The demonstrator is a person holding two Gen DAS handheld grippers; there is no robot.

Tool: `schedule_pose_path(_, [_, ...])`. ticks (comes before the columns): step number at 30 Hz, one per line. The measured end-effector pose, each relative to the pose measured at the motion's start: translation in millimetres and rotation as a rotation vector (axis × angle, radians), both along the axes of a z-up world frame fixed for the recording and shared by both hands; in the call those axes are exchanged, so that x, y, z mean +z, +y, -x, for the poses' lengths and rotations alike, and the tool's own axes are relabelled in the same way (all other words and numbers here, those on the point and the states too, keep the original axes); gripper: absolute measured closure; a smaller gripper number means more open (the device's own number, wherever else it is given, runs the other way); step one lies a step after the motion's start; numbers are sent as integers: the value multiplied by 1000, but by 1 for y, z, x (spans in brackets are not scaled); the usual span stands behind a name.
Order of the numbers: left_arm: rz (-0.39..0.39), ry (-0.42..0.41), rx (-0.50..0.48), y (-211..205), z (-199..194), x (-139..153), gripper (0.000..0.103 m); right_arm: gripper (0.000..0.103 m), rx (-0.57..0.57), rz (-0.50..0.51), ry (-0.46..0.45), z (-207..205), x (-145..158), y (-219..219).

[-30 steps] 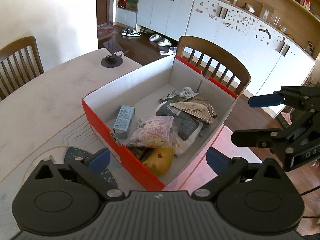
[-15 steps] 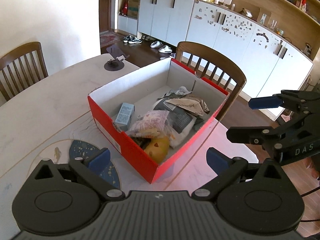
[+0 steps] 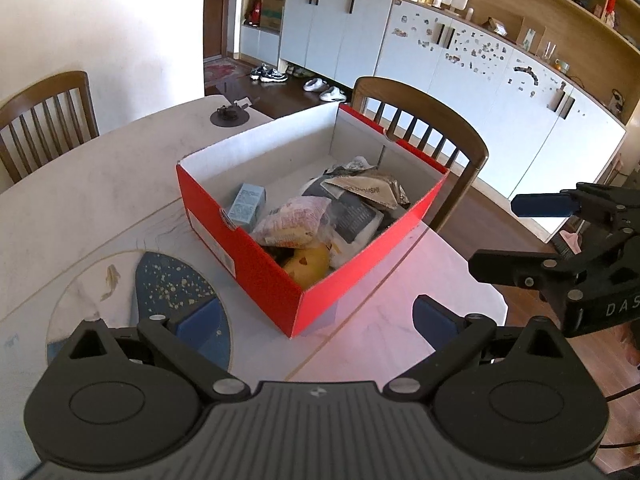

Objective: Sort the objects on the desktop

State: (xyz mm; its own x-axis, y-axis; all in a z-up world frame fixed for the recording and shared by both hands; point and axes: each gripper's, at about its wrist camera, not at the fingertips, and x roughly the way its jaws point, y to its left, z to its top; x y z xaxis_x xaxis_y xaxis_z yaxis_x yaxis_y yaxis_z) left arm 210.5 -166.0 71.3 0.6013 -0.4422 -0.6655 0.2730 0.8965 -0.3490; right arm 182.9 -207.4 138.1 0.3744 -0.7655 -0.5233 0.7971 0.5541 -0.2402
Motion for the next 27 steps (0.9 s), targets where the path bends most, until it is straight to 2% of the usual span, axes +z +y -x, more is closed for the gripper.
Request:
schedule_pose_path(13, [-4,-21,28,4,14,0,0,6,-19,-13,-1,3,-20,13])
schedule_pose_path(27, [-27,-9,46,13,20,-11,0,6,-18,-33,-8,-2,-23,17])
